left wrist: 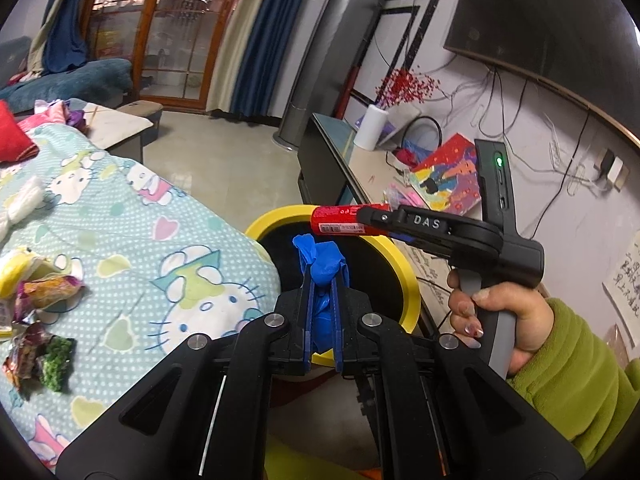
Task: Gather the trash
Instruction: 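Carry the blue glove and red can over the yellow bin with both tools, then open the left tool to drop the glove while the right tool drops the can, then bring both open tools back over the snack bags on the bedspread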
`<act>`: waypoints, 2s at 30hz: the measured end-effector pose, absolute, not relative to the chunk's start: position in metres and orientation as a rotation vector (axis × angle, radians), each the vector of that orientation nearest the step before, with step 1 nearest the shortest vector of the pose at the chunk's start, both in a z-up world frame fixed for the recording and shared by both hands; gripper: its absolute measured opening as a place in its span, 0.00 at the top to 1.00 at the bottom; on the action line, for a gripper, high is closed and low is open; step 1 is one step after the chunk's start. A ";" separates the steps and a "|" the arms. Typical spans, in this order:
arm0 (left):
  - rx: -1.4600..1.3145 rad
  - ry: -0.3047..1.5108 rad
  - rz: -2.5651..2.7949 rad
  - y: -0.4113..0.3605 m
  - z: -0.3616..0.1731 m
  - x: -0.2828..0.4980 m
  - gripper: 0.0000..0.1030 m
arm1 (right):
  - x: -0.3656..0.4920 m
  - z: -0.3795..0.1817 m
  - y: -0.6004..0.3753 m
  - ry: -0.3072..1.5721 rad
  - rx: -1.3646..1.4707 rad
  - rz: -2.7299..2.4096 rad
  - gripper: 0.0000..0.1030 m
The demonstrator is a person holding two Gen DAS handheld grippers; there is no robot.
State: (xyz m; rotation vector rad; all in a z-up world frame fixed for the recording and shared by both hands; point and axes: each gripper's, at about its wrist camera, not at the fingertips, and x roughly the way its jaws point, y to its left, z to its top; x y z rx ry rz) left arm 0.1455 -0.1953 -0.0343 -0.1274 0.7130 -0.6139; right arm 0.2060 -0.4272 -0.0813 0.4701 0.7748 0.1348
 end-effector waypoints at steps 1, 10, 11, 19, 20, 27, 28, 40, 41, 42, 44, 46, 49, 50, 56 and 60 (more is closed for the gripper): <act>-0.120 0.716 -0.618 -0.198 -0.035 0.146 0.97 | 0.207 -0.083 -0.430 0.779 0.476 0.130 0.73; -0.053 0.758 -0.665 -0.226 -0.053 0.152 0.97 | 0.208 -0.101 -0.451 0.813 0.526 0.071 0.73; -0.049 0.764 -0.669 -0.228 -0.055 0.153 0.97 | 0.208 -0.103 -0.454 0.817 0.531 0.063 0.73; -0.004 0.797 -0.670 -0.248 -0.069 0.167 0.97 | 0.209 -0.118 -0.472 0.837 0.570 0.032 0.73; 0.001 0.798 -0.670 -0.250 -0.069 0.167 0.97 | 0.209 -0.119 -0.473 0.839 0.575 0.030 0.73; 0.033 0.806 -0.667 -0.261 -0.077 0.176 0.97 | 0.209 -0.123 -0.477 0.848 0.606 0.026 0.73; 0.031 0.804 -0.665 -0.262 -0.078 0.177 0.97 | 0.209 -0.123 -0.478 0.850 0.611 0.030 0.73; -0.042 0.761 -0.604 -0.239 -0.072 0.171 0.29 | 0.209 -0.125 -0.482 0.858 0.670 0.009 0.49; -0.048 0.749 -0.590 -0.235 -0.070 0.170 0.25 | 0.208 -0.124 -0.482 0.855 0.670 0.007 0.49; -0.048 0.739 -0.579 -0.231 -0.068 0.168 0.20 | 0.209 -0.123 -0.481 0.854 0.665 0.007 0.49; -0.050 0.710 -0.546 -0.222 -0.062 0.166 0.12 | 0.208 -0.119 -0.477 0.849 0.650 0.011 0.49; -0.059 0.696 -0.525 -0.215 -0.058 0.166 0.11 | 0.208 -0.116 -0.474 0.845 0.637 0.015 0.49; -0.074 0.673 -0.488 -0.203 -0.051 0.162 0.11 | 0.207 -0.108 -0.464 0.831 0.600 0.030 0.49; -0.077 0.664 -0.475 -0.199 -0.049 0.161 0.11 | 0.207 -0.105 -0.460 0.826 0.588 0.034 0.49; -0.109 0.621 -0.388 -0.170 -0.035 0.159 0.11 | 0.202 -0.088 -0.434 0.799 0.520 0.083 0.44; -0.138 0.601 -0.333 -0.146 -0.029 0.157 0.11 | 0.199 -0.077 -0.412 0.789 0.473 0.132 0.44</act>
